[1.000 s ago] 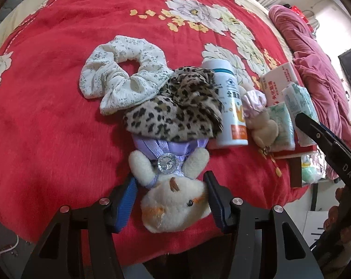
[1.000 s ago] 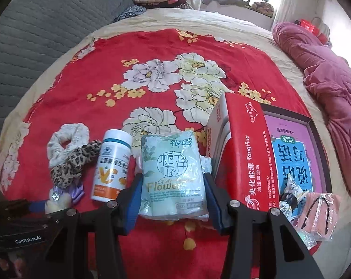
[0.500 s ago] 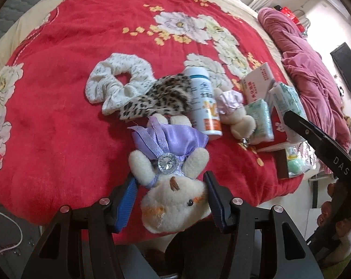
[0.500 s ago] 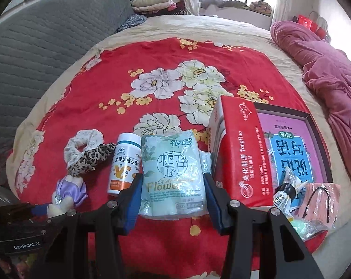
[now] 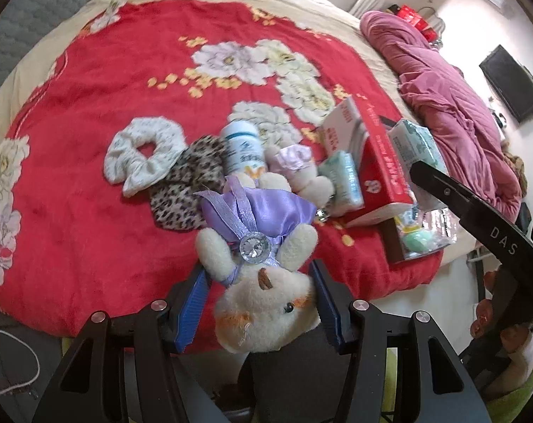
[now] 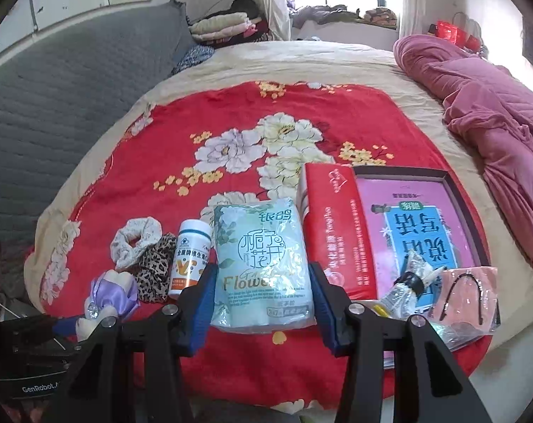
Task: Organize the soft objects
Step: 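Carry the plush bear and tissue packet toward the pink tray with both tools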
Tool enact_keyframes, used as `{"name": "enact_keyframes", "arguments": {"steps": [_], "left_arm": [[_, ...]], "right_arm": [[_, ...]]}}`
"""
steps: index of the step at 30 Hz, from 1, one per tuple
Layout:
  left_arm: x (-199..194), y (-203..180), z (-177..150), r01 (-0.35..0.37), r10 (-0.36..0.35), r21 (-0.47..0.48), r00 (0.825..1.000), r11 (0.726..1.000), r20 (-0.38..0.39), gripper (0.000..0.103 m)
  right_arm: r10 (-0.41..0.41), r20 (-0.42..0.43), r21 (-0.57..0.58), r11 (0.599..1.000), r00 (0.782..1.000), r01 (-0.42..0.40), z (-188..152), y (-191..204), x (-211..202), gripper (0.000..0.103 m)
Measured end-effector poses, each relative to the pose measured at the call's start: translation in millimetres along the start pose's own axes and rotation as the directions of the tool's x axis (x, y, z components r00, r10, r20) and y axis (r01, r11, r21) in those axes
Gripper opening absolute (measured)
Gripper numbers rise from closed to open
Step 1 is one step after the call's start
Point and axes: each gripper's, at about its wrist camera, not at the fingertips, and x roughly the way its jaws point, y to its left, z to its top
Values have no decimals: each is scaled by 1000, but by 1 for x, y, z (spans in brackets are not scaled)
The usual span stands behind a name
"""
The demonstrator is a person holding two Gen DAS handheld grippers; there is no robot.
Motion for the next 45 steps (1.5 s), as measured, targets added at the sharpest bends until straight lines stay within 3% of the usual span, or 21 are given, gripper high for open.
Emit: {"name": "enact_keyframes", "arguments": {"steps": [17,32,45], "left_arm": [[-17,-98,15,34,-43,173,998,984,47,58],[5,-173,27,63,-71,293,997,954,18,58],[27,-215,43,74,-78,352,997,933,-4,58]], "right_arm": [[-62,78,109,993,995,54,5,-64,-49,50],[-140,89,224,968,986,117,-7,-132,-71,50],[-195,100,324,934,976,154,-17,-182,-83,50]]}}
